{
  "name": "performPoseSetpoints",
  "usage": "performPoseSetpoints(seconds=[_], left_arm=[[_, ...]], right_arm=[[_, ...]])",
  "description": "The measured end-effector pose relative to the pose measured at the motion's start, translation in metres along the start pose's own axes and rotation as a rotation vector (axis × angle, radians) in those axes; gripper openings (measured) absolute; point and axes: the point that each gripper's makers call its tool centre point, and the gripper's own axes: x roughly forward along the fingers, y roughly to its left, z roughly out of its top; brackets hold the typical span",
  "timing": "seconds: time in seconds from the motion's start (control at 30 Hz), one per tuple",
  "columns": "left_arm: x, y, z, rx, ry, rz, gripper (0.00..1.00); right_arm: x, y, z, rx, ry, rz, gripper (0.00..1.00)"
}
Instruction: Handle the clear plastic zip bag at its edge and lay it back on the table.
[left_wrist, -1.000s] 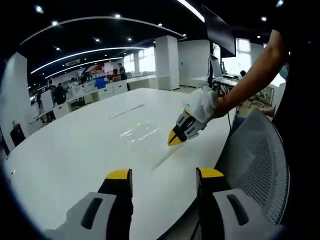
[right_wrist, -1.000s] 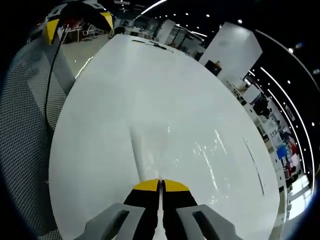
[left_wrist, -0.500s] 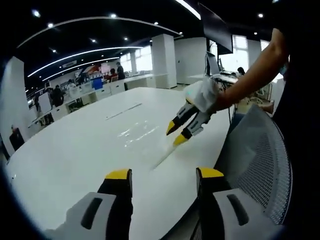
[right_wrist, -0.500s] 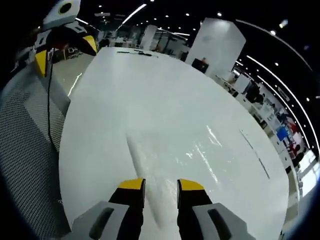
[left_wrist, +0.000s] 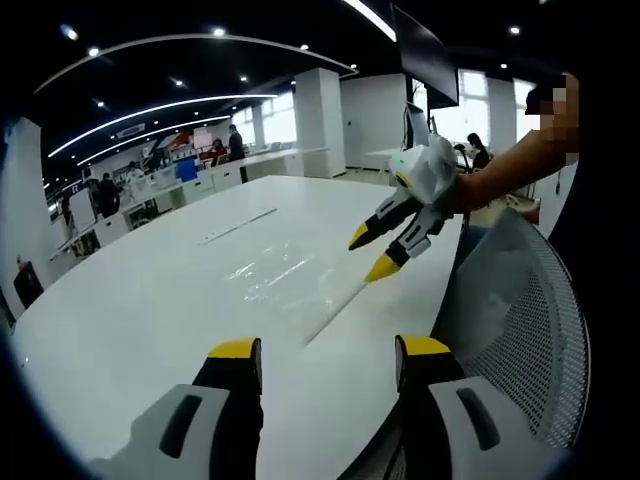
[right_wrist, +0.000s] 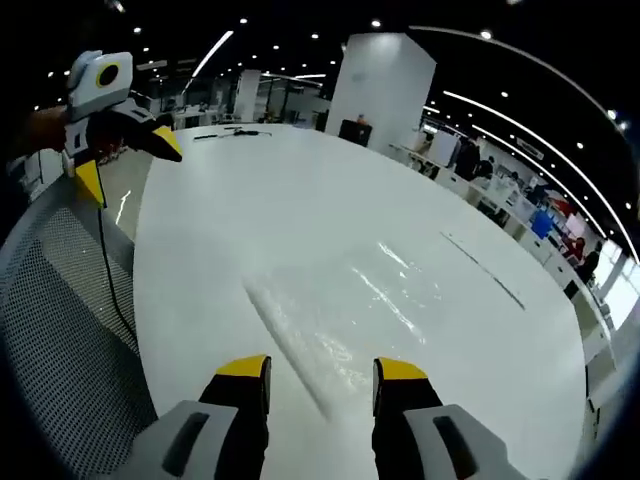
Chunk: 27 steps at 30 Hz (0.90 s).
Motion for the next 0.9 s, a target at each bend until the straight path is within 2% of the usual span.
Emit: performPoseSetpoints(seconds=[0.2, 0.47, 0.63, 0.9], left_arm=[[0.005, 0.002, 0.002, 0.000, -0.006, -0.008, 0.53], [0.007, 0.003, 0.001, -0.004, -0.003, -0.021, 0.56], [0.007, 0.006, 0.001, 0.019, -0.006, 0.005, 0.56], [0.005, 0.007, -0.001, -0.005, -0.011, 0.004, 0.59]], right_arm=[[-0.018, -0.009, -0.003, 0.043, -0.003, -0.039, 0.43], [-0.048, -0.019, -0.002, 0.114, -0.053, -0.098, 0.50], [-0.067, -0.029, -0.014, 0.144, -0.057, -0.143, 0.54], [-0.094, -0.031, -0.028, 0.177, -0.077, -0.186, 0.64]])
